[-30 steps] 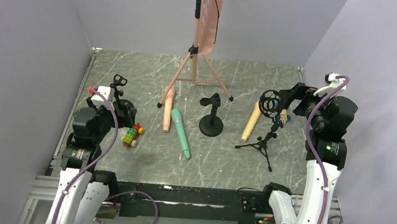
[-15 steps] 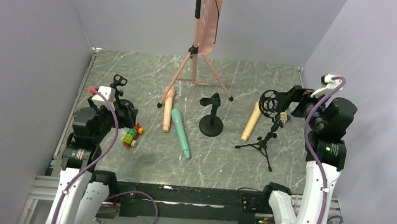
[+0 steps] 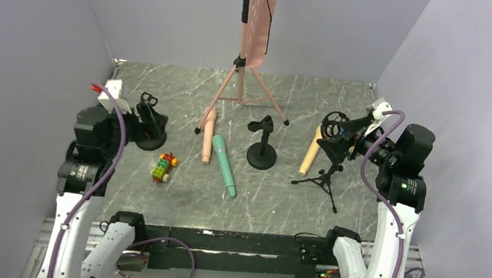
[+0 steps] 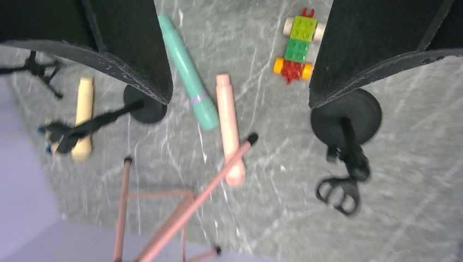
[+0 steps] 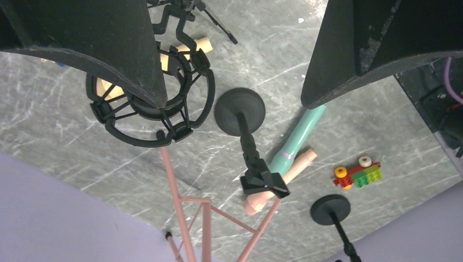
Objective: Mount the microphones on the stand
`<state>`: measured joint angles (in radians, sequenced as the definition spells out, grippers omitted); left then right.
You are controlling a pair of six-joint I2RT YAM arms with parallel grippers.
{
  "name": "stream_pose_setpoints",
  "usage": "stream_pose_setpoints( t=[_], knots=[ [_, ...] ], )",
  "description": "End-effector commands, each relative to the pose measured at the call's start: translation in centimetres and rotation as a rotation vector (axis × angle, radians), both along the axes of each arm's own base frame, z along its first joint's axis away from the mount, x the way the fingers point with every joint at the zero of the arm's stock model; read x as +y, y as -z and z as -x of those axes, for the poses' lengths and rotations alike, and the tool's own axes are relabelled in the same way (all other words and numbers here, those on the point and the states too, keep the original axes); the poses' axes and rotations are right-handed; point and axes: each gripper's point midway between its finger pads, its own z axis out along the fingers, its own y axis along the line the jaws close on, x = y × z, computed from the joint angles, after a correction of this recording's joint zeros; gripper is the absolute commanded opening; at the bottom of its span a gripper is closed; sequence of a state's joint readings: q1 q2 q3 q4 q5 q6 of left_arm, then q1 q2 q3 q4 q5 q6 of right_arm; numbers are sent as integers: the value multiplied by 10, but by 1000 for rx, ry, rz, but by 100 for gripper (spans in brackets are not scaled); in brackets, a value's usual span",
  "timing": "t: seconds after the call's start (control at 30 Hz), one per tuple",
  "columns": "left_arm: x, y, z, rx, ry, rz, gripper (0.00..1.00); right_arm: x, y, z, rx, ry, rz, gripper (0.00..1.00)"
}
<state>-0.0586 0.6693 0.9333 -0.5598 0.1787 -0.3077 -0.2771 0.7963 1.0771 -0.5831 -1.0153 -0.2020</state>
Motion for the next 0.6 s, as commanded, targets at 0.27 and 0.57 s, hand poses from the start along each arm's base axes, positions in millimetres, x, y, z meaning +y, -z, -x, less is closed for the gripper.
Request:
stream_pose_setpoints(
  t=[0.27,0.57],
  knots=[
    [63,-39,-52,167,-431,63,99,0,17,-6,-10,-29,16,100],
    [67,-3,-67,113,-191,-328,96,-4,47,-14,4,-40,39,100]
  ],
)
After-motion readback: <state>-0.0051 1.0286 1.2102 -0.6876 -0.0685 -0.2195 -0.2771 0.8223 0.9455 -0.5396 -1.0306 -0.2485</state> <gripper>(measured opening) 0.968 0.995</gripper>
